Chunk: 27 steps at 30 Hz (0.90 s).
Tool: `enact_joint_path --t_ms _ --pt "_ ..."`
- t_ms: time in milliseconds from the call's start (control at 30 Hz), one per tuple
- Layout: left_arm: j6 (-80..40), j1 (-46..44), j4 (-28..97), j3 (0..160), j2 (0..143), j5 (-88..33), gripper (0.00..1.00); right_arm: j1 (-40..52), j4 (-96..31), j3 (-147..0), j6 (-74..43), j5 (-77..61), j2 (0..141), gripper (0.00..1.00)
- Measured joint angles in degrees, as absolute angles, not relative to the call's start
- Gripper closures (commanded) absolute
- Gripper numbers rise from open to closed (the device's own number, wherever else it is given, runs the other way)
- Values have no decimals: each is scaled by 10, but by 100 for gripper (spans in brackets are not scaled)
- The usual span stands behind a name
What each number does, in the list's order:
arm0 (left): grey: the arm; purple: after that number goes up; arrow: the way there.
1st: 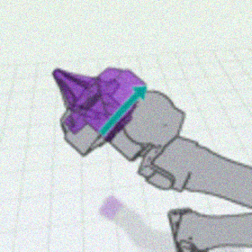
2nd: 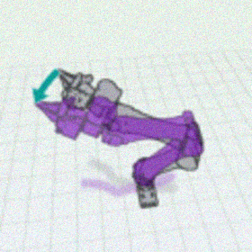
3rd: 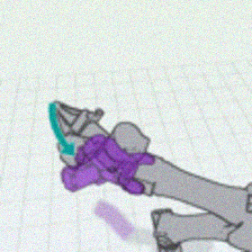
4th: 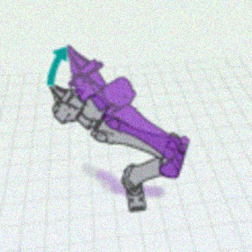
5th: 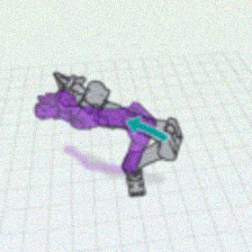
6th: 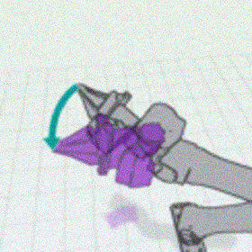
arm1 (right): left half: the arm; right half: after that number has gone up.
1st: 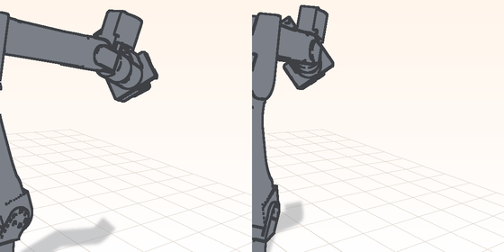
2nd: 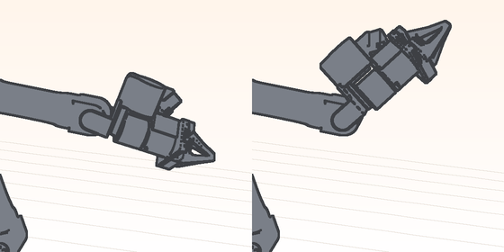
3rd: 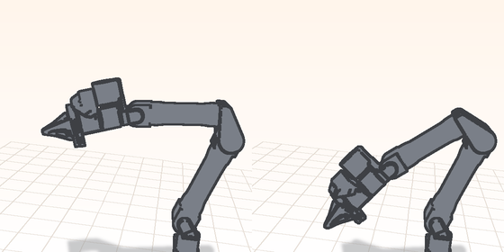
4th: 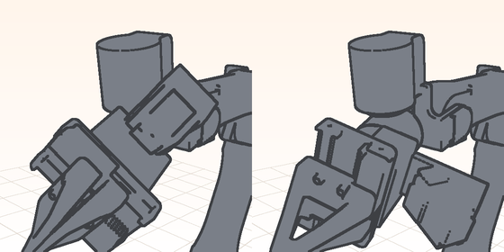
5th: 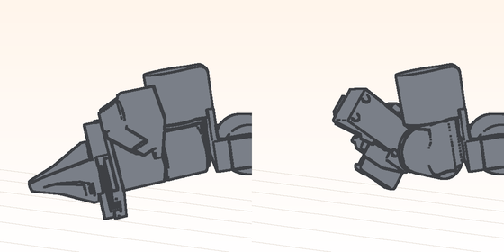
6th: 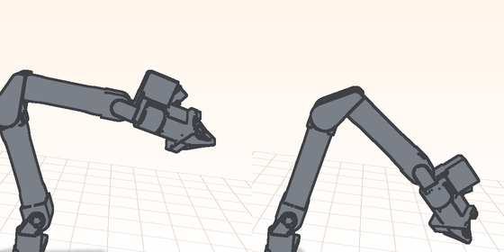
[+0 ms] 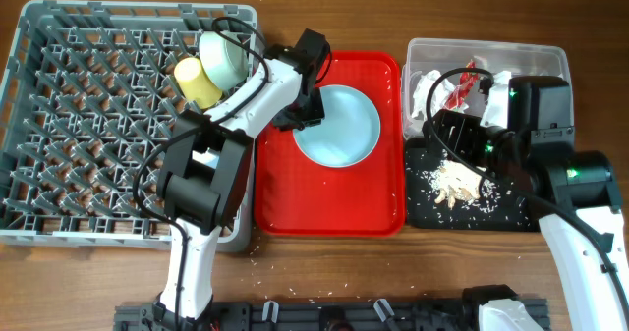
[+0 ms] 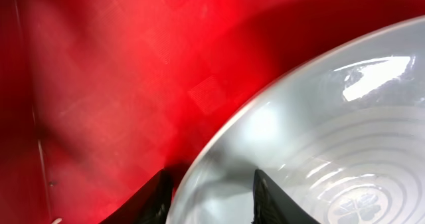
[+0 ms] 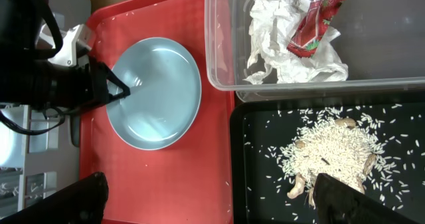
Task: Sort waste into correct bins and load items into the dishwasher rack
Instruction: 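Lift the plate with the left gripper and stand it upright in the rack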
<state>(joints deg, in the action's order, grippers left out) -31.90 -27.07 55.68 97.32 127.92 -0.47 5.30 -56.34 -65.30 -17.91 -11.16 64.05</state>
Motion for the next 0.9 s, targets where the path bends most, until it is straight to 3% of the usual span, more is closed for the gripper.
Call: enact_joint_path --t_ms 33,300,400,467,567,700,800,900 --pt "-319 -272 559 973 1279 -1 96 53 -563 -653 -179 -112 641 0" --pt "-289 -276 568 982 1265 1 96 53 -563 -653 -179 -112 641 0" --pt "-259 -268 567 983 1183 23 96 53 -563 -653 -179 -112 641 0" --pt "-242 -266 563 986 1094 87 96 53 -563 -653 -179 -112 641 0" --pt "-219 -262 556 1001 943 297 96 53 -563 -653 -179 -112 641 0" --pt "-125 -216 482 1004 920 550 96 53 -563 -653 -179 -112 641 0" --pt "10 -163 372 1001 928 633 96 53 -563 -653 -179 -112 641 0" --pt "103 -118 338 1001 928 644 96 53 -563 -653 -179 -112 641 0"
